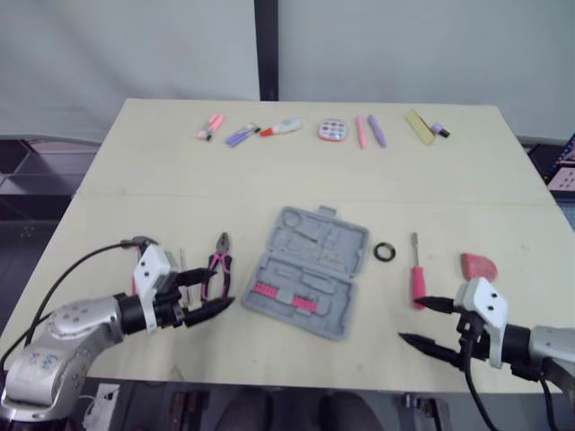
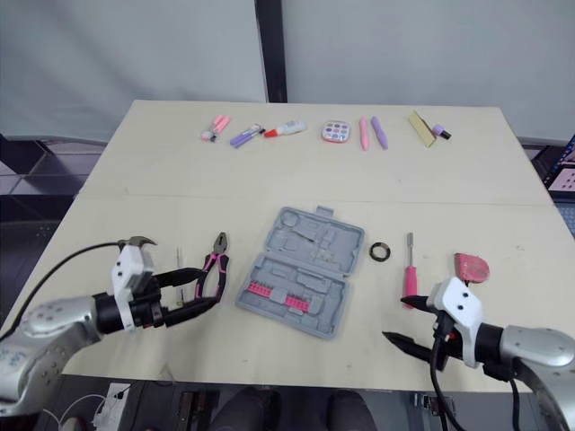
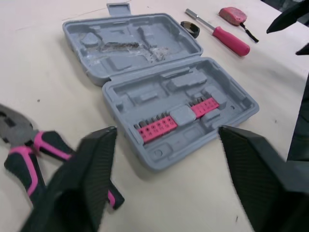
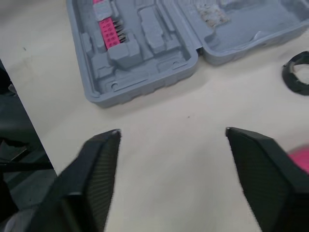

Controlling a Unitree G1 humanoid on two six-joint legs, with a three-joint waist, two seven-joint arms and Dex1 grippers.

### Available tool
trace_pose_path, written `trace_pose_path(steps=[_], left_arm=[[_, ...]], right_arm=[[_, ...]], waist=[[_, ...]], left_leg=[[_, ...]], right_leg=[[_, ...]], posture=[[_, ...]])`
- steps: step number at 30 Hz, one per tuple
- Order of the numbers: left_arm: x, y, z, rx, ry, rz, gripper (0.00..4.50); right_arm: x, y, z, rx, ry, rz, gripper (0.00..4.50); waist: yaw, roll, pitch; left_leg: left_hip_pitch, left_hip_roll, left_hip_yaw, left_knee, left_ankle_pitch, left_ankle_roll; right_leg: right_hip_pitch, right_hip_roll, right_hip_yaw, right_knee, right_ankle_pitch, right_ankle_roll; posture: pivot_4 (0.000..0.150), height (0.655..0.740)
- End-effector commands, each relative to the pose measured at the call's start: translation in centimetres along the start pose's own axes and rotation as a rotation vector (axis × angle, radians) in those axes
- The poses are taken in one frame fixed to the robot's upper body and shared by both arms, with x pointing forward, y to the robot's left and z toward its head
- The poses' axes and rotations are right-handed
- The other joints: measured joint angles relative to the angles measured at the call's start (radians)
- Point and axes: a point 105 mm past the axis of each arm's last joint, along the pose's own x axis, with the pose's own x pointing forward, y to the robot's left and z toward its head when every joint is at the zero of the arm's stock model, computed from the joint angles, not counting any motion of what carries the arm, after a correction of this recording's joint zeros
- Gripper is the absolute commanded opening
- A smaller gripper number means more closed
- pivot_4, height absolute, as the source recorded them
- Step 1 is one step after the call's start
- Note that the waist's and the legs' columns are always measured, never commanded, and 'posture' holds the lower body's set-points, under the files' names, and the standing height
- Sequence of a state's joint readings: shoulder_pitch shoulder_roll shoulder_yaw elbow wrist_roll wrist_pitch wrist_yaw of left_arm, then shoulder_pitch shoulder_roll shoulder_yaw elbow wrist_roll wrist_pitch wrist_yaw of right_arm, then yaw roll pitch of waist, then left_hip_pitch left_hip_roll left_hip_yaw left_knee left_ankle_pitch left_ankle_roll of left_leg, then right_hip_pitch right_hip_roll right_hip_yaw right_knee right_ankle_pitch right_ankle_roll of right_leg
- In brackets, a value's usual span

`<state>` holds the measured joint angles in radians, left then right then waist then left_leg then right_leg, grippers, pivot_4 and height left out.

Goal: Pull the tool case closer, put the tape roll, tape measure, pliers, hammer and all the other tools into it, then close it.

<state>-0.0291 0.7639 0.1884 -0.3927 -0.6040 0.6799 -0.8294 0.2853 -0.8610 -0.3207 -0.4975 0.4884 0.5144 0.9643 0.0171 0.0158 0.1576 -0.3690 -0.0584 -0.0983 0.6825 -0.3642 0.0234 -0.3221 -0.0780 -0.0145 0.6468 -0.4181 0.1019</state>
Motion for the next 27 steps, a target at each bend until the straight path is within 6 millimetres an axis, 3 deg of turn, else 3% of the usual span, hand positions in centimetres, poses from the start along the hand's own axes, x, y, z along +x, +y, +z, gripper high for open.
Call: trace_pose_path(steps=[1,3,4,5,14,27], left_arm=[[1.0,0.8,0.1,0.002,0.025,-0.028,1.29],[1.7,1.4,0.3,0.021,0.035,-0.033,0.24],[2.0,1.7,0.3,0.029,0.039,-0.035,0.00],[2.2,1.9,0.4,0.035,0.042,-0.037,0.00],[5.1,5.1,0.0,0.103,0.163,-0.054,0.00],[9.3,7.8,-0.6,0.205,0.203,-0.025,0.00]], right_arm=[[0.3,-0.2,1.7,-0.032,-0.046,-0.015,1.64],[0.8,-0.4,2.0,-0.035,-0.058,-0.028,0.60],[1.1,-0.6,2.1,-0.038,-0.060,-0.040,0.18],[1.3,-0.7,2.1,-0.040,-0.060,-0.048,0.04],[4.6,-2.3,1.9,-0.037,-0.047,-0.136,0.04],[7.2,-3.7,0.3,0.040,0.061,-0.176,0.04]], waist=[[0.001,0.000,0.000],[0.001,0.000,0.000],[0.001,0.000,0.000],[0.001,0.000,0.000],[-0.001,0.000,0.000],[-0.017,0.000,0.000]], left_leg=[[0.000,0.000,0.000,0.000,0.000,0.000],[0.000,0.000,0.000,0.000,0.000,0.000],[0.000,0.000,0.000,0.000,0.000,0.000],[0.000,0.000,0.000,0.000,0.000,0.000],[0.000,-0.002,-0.001,0.001,0.000,0.000],[-0.002,-0.003,-0.002,0.002,0.000,0.000]], right_leg=[[0.000,0.000,0.000,0.001,0.000,0.000],[0.000,0.000,0.000,0.001,0.000,0.000],[0.000,0.000,0.000,0.001,0.000,0.000],[-0.001,0.000,0.000,0.002,0.000,0.000],[-0.005,-0.001,-0.001,0.009,0.000,0.000],[-0.009,-0.002,-0.005,0.017,0.000,0.000]], posture=[[0.150,0.7134],[0.150,0.7134],[0.150,0.7134],[0.150,0.7134],[0.150,0.7134],[0.150,0.7134]])
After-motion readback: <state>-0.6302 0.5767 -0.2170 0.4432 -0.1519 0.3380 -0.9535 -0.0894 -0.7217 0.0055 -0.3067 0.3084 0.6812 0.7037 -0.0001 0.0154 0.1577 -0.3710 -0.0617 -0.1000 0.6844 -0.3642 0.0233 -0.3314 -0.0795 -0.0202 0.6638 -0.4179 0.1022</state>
